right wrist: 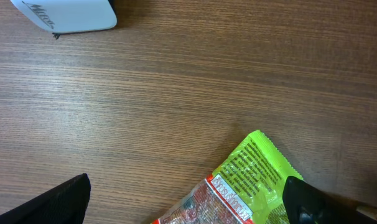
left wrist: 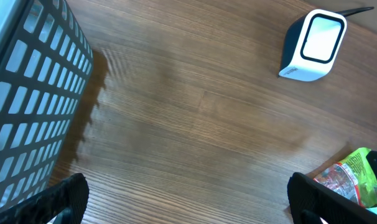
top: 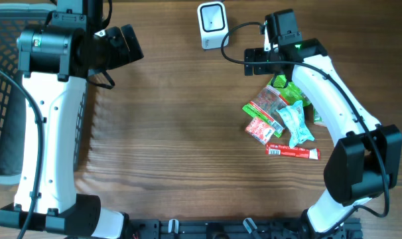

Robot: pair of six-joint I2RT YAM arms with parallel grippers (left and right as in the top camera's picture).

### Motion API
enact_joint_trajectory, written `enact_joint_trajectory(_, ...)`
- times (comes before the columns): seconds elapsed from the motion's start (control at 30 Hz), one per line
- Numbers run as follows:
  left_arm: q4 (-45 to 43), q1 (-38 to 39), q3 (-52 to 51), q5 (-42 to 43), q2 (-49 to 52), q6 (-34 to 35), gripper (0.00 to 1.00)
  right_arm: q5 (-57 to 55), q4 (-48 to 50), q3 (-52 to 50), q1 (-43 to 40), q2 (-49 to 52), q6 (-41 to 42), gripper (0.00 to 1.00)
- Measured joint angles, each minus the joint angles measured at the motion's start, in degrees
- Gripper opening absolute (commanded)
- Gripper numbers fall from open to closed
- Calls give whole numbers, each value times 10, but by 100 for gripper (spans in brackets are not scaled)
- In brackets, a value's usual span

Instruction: Scan the item barcode

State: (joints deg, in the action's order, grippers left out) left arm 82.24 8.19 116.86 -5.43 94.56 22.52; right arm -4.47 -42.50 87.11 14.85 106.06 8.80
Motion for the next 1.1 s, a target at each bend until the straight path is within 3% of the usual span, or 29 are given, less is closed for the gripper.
enact_joint_trajectory(0.3, 0, 0, 0, 0, 0, 0, 100, 0, 0, 0, 0, -52, 0, 100)
enact_joint_trajectory(0.7, 0, 0, 0, 0, 0, 0, 100, 2, -1, 0, 0, -383, 0, 100)
enact_joint_trajectory(1.1, 0, 0, 0, 0, 0, 0, 100, -21, -73, -16, -1, -646, -1, 100)
